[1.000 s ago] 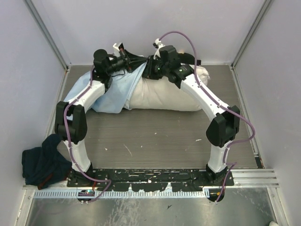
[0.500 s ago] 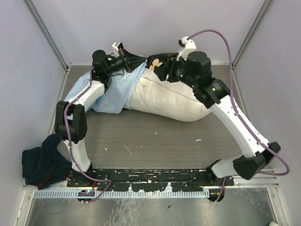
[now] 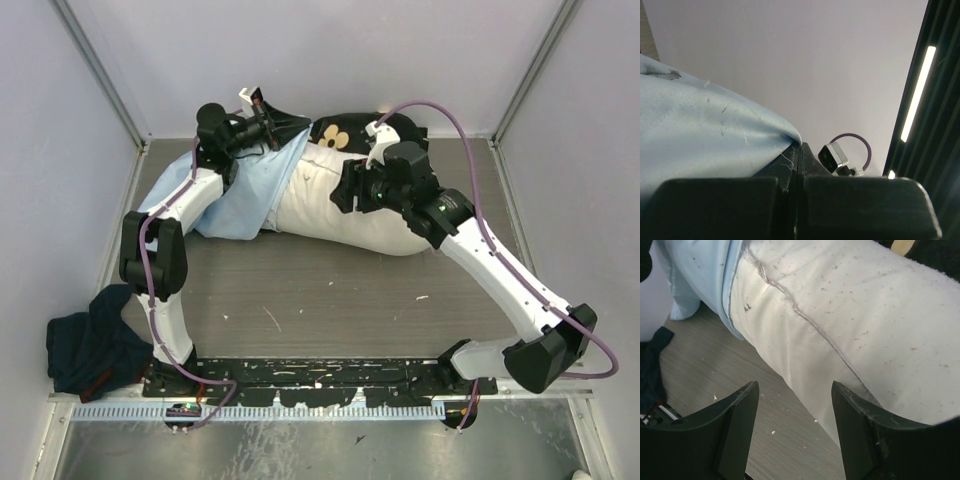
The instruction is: Put the pillow into the pillowcase
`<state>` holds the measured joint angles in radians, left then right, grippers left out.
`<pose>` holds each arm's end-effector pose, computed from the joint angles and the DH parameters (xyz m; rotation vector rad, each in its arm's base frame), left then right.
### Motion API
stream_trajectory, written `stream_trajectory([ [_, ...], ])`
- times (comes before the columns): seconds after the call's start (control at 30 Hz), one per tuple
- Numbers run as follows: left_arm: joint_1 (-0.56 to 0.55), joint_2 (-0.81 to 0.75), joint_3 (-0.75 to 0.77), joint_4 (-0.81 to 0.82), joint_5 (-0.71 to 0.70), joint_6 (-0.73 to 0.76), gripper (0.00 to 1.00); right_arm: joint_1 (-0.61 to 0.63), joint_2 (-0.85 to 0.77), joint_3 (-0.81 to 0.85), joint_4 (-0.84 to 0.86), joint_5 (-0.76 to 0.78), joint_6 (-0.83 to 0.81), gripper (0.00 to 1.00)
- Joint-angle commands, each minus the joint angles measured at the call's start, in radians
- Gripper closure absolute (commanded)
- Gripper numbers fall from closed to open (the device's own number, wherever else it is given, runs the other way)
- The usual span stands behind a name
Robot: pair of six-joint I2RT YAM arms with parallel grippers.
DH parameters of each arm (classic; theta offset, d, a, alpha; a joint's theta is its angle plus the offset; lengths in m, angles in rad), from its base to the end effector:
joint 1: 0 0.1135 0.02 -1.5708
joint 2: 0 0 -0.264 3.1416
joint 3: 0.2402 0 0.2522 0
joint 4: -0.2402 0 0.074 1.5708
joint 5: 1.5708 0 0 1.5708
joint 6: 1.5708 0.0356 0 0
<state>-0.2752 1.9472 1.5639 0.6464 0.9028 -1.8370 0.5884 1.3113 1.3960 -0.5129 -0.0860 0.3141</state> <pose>0.4345 -0.1517 0.3480 -0.4070 1.8475 -2.1976 0.2402 0.1640 0.4037 -0.3379 2.0320 0.6569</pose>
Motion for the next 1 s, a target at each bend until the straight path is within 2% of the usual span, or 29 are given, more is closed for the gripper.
stream_trajectory([
  [0.0, 0.000, 0.029, 0.002, 0.008, 0.016, -0.007, 1.00, 0.030, 0.022, -0.006, 0.026, 0.081, -0.078, 0.33],
  [0.17, 0.000, 0.028, -0.001, 0.007, 0.019, -0.006, 1.00, 0.054, 0.177, 0.080, 0.017, 0.130, -0.127, 0.30],
  [0.2, 0.000, 0.028, -0.002, 0.007, 0.020, -0.005, 1.00, 0.056, 0.213, 0.107, 0.017, 0.134, -0.132, 0.34],
  [0.23, 0.001, 0.031, -0.002, 0.007, 0.022, -0.006, 1.00, 0.056, 0.242, 0.125, 0.029, 0.145, -0.134, 0.42],
  [0.27, 0.000, 0.032, -0.002, 0.006, 0.022, -0.007, 1.00, 0.056, 0.273, 0.147, 0.037, 0.156, -0.137, 0.53],
  [0.37, 0.000, 0.043, 0.008, 0.002, 0.023, -0.008, 1.00, 0.057, 0.373, 0.254, 0.031, 0.200, -0.142, 0.96],
  [0.4, 0.000, 0.046, 0.014, -0.001, 0.025, -0.009, 1.00, 0.057, 0.400, 0.299, 0.023, 0.210, -0.144, 0.99],
  [0.6, 0.008, 0.058, 0.067, -0.025, 0.028, -0.011, 1.00, 0.055, 0.505, 0.577, 0.000, 0.201, -0.143, 0.99],
  [0.8, 0.008, 0.062, 0.220, -0.086, -0.002, -0.033, 1.00, 0.051, 0.675, 1.024, -0.136, 0.079, -0.089, 0.99],
  [0.87, 0.007, 0.045, 0.254, -0.106, -0.026, -0.031, 1.00, 0.051, 0.684, 1.077, -0.135, 0.044, -0.066, 0.99],
  [0.97, 0.005, 0.018, 0.271, -0.106, -0.032, -0.037, 1.00, 0.050, 0.661, 1.058, -0.106, 0.011, -0.046, 0.99],
])
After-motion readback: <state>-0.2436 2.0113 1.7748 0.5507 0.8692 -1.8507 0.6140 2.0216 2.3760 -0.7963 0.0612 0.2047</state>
